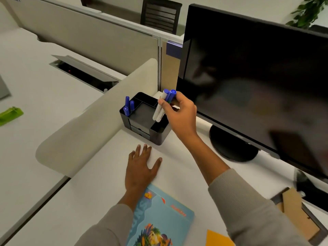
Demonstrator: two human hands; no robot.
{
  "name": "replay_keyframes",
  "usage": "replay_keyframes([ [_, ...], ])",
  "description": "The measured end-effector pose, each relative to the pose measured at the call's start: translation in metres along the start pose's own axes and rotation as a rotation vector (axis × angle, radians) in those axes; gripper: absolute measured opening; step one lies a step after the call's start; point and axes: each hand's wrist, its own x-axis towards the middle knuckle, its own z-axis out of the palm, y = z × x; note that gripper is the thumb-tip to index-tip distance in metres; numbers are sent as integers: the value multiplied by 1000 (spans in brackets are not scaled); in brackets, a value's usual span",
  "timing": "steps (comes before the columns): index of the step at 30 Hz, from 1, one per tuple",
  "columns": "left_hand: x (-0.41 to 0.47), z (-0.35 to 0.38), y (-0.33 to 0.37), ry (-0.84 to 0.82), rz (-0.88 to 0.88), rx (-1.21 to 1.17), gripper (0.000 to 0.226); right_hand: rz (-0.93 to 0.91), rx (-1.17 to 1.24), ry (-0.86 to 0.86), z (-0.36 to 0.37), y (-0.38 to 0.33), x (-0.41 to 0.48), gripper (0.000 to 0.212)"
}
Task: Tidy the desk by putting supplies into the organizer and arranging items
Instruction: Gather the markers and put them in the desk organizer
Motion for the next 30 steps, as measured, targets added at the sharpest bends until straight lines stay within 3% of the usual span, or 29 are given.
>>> replay_keyframes([
  [13, 4, 2, 0, -1, 28, 67, 74, 6, 78, 43, 85, 24, 58, 12],
  [19, 5, 5, -1, -4, 25, 80, 75, 118, 62, -48, 101, 43, 55, 15],
  [30, 4, 4, -2, -7, 26, 72, 76, 278, -27, -37, 109, 51, 45, 16],
])
